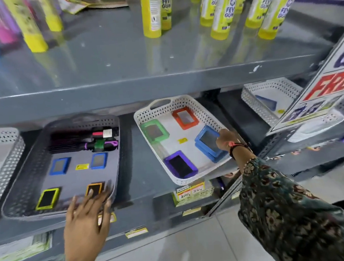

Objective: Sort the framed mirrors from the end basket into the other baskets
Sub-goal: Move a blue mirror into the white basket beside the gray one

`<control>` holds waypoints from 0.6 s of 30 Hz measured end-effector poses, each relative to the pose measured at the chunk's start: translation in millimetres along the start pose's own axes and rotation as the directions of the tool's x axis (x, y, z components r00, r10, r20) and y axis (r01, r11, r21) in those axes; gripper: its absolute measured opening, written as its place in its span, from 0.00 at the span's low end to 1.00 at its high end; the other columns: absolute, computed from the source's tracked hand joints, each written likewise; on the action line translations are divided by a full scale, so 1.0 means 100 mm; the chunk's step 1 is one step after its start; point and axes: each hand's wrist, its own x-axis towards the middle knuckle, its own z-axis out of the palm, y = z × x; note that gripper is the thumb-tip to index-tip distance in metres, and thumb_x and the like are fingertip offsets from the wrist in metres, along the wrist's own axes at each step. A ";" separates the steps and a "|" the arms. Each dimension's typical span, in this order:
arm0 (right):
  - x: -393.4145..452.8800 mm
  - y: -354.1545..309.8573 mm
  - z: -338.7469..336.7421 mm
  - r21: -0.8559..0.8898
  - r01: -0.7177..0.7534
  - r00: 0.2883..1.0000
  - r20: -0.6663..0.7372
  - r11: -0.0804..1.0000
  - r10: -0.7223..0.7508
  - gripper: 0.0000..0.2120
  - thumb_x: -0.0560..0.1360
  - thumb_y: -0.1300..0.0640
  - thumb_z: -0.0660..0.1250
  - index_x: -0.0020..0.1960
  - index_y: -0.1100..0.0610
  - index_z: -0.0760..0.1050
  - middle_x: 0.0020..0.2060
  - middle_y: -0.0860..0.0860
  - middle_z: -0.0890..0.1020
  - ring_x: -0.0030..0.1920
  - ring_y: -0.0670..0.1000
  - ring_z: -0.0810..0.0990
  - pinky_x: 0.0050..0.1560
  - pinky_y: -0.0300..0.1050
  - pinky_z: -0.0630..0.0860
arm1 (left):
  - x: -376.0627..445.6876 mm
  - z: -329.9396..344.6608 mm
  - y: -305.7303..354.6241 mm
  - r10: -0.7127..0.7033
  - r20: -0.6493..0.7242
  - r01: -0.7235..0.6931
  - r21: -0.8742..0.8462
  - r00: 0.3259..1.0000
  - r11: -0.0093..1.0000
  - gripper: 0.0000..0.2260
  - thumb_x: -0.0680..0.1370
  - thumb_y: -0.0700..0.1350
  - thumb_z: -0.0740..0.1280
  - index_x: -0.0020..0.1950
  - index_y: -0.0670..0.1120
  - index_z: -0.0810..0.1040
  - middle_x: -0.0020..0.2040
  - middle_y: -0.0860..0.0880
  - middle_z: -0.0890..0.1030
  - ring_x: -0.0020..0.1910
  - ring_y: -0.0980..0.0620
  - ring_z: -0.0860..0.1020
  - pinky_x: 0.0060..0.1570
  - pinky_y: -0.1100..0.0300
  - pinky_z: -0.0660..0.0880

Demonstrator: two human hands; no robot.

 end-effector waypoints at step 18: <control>0.17 -0.05 0.31 -0.065 0.180 0.981 0.082 0.981 -0.175 0.16 0.66 0.45 0.72 0.41 0.56 0.74 0.36 0.58 0.76 0.43 0.55 0.77 0.58 0.55 0.77 | 0.02 -0.06 0.03 -0.070 0.072 0.073 -0.042 0.995 0.996 0.22 0.80 0.54 0.51 0.62 0.46 0.79 0.59 0.47 0.82 0.66 0.48 0.73 0.71 0.50 0.54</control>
